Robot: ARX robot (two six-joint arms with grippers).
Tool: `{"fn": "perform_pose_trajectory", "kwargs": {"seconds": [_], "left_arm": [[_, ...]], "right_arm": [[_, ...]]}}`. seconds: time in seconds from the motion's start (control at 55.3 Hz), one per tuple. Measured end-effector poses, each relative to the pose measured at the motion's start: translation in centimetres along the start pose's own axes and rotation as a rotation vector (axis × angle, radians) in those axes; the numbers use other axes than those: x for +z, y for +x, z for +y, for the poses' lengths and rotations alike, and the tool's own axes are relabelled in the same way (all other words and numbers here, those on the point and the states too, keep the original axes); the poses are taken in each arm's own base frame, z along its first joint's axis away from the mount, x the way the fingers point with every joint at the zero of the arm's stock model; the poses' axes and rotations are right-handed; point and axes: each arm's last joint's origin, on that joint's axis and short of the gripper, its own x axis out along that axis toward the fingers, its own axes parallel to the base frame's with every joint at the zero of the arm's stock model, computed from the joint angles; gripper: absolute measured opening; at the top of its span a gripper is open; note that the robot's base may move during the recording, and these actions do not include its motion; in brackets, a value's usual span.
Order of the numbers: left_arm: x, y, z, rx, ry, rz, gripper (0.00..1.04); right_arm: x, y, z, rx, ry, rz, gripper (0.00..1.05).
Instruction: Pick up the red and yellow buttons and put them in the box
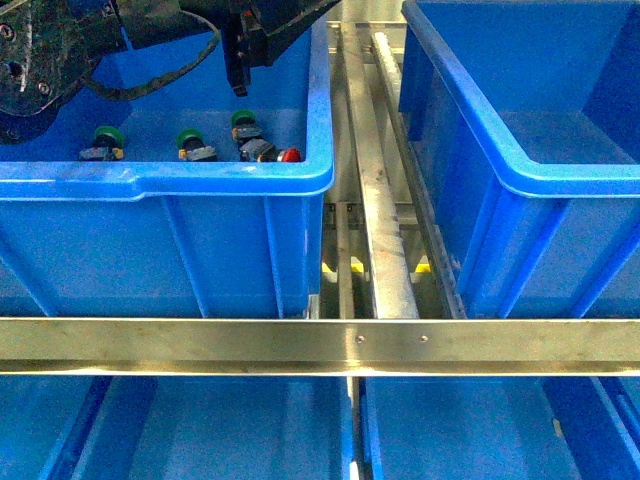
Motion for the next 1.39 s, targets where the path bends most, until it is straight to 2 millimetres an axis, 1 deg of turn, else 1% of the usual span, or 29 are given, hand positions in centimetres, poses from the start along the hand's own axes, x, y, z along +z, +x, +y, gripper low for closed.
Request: {"fn": "perform_pose_trajectory", "kwargs": {"seconds": [0.054, 0.09, 0.109, 0.127, 0.145, 0.163, 0.199, 0.217, 0.271, 0.307, 0.362, 0.38, 0.434, 0.506, 0.525, 0.579, 0.615, 0.651, 0.687, 0.76, 0.868, 1.031, 1.176, 1.393], "left_arm": [[0.3, 0.2, 0.0, -0.005, -0.003, -0.004, 0.33], [0.4, 0.3, -0.1, -0.008, -0.001, -0.007, 0.33], [0.5, 0.5, -0.1, -0.011, 0.000, -0.011, 0.33], [0.6, 0.6, -0.2, -0.012, 0.001, -0.011, 0.33], [0.6, 0.8, -0.3, -0.016, 0.000, -0.010, 0.33], [0.6, 0.9, -0.5, -0.019, 0.000, -0.012, 0.33], [0.5, 1.2, -0.6, -0.023, 0.000, -0.014, 0.33], [0.4, 1.5, -0.7, -0.025, -0.001, -0.014, 0.33], [0.2, 1.9, -0.9, -0.028, -0.006, -0.010, 0.33], [0.0, 2.2, -0.9, -0.027, -0.013, -0.007, 0.33], [-0.3, 2.4, -1.0, -0.023, -0.021, -0.008, 0.33], [-0.3, 2.5, -1.0, -0.022, -0.023, -0.012, 0.33], [-0.6, 2.8, -1.0, -0.020, -0.027, -0.011, 0.33], [-1.0, 3.4, -1.2, -0.020, -0.033, -0.013, 0.33], [-1.1, 3.6, -1.3, -0.023, -0.033, -0.011, 0.33], [-1.6, 4.2, -1.5, -0.027, -0.032, -0.011, 0.33], [-1.9, 4.5, -1.7, -0.032, -0.031, -0.019, 0.33], [-2.0, 4.6, -1.8, -0.035, -0.028, -0.031, 0.33], [-2.1, 4.8, -1.9, -0.035, -0.029, -0.035, 0.33], [-2.3, 5.0, -1.9, -0.030, -0.032, -0.041, 0.33], [-2.5, 5.2, -2.0, -0.028, -0.035, -0.055, 0.33], [-2.7, 5.6, -2.3, -0.040, -0.037, -0.072, 0.33], [-3.1, 6.0, -2.4, -0.038, -0.046, -0.073, 0.33], [-3.3, 6.5, -2.4, -0.035, -0.057, -0.067, 0.33]], "right_arm": [[1.0, 0.6, -0.3, -0.133, -0.020, -0.054, 0.99], [2.6, 1.5, -0.8, -0.206, -0.053, -0.110, 0.99], [3.1, 1.7, -0.9, -0.214, -0.060, -0.127, 0.99], [4.0, 2.3, -1.2, -0.229, -0.066, -0.155, 0.99], [5.0, 3.0, -1.5, -0.237, -0.069, -0.184, 0.99], [5.5, 3.3, -1.6, -0.238, -0.070, -0.199, 0.99], [7.4, 4.7, -2.3, -0.242, -0.068, -0.249, 0.99], [7.9, 5.1, -2.4, -0.240, -0.068, -0.260, 0.99], [10.1, 7.3, -3.1, -0.220, -0.012, -0.284, 0.99], [10.8, 8.4, -3.3, -0.213, 0.026, -0.279, 0.99], [11.7, 10.2, -3.4, -0.179, 0.160, -0.274, 0.99], [11.8, 10.5, -3.4, -0.173, 0.171, -0.271, 0.99], [12.2, 11.9, -3.1, -0.129, 0.330, -0.261, 0.99], [12.4, 13.1, -2.2, -0.042, 0.553, -0.261, 0.99], [12.5, 13.2, -2.1, -0.029, 0.587, -0.268, 0.99], [12.9, 14.3, -0.7, 0.074, 0.839, -0.283, 0.99], [13.1, 14.9, 0.1, 0.115, 0.939, -0.288, 0.99], [13.2, 15.8, 1.4, 0.168, 1.086, -0.289, 0.99], [13.1, 16.4, 2.2, 0.183, 1.154, -0.276, 0.99], [12.2, 17.8, 4.3, 0.208, 1.277, -0.225, 0.99], [11.3, 18.9, 6.9, 0.253, 1.361, -0.176, 0.99], [11.6, 19.9, 9.3, 0.305, 1.365, -0.151, 0.99], [11.5, 20.2, 10.6, 0.321, 1.363, -0.134, 0.99], [11.6, 20.2, 11.5, 0.332, 1.373, -0.138, 0.99]]}}
